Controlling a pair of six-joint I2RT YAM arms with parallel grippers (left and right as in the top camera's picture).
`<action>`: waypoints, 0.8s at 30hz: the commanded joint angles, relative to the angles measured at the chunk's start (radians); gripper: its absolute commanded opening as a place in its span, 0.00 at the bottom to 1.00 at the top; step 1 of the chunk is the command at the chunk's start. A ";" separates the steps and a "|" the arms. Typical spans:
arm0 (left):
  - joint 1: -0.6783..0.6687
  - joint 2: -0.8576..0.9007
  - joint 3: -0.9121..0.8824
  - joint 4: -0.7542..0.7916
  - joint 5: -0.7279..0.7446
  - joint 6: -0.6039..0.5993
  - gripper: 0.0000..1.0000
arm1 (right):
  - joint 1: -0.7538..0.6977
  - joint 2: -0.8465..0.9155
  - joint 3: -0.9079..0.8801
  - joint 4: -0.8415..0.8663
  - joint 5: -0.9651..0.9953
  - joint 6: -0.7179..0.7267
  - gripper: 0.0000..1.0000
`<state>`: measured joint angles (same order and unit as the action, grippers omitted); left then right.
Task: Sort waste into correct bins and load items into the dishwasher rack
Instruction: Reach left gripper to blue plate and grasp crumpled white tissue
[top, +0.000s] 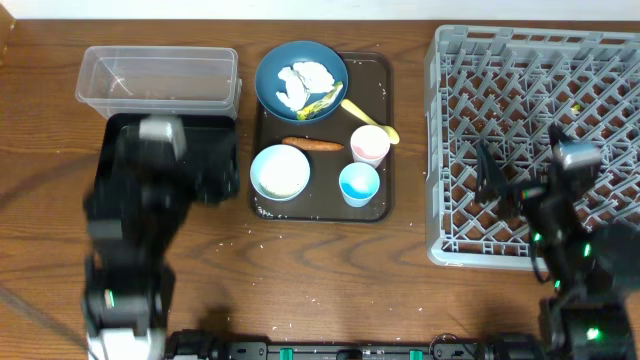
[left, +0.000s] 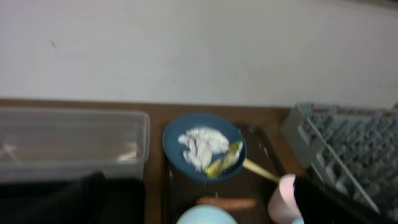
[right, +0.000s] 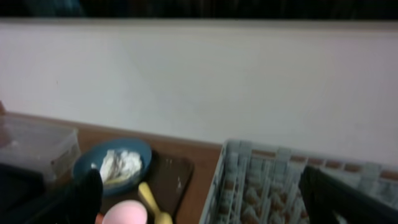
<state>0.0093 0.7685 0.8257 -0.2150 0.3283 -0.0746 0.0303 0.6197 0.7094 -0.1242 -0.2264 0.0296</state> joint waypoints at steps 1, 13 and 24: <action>-0.029 0.252 0.250 -0.126 0.027 0.032 0.98 | -0.003 0.137 0.199 -0.152 -0.018 -0.032 0.99; -0.182 1.069 1.179 -0.759 -0.094 0.079 0.98 | -0.004 0.407 0.523 -0.538 -0.044 -0.105 0.99; -0.230 1.373 1.230 -0.592 -0.014 0.035 0.98 | -0.004 0.422 0.521 -0.579 -0.076 -0.106 0.99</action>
<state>-0.2115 2.0972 2.0331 -0.8581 0.2722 -0.0261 0.0303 1.0405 1.2129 -0.6991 -0.2855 -0.0628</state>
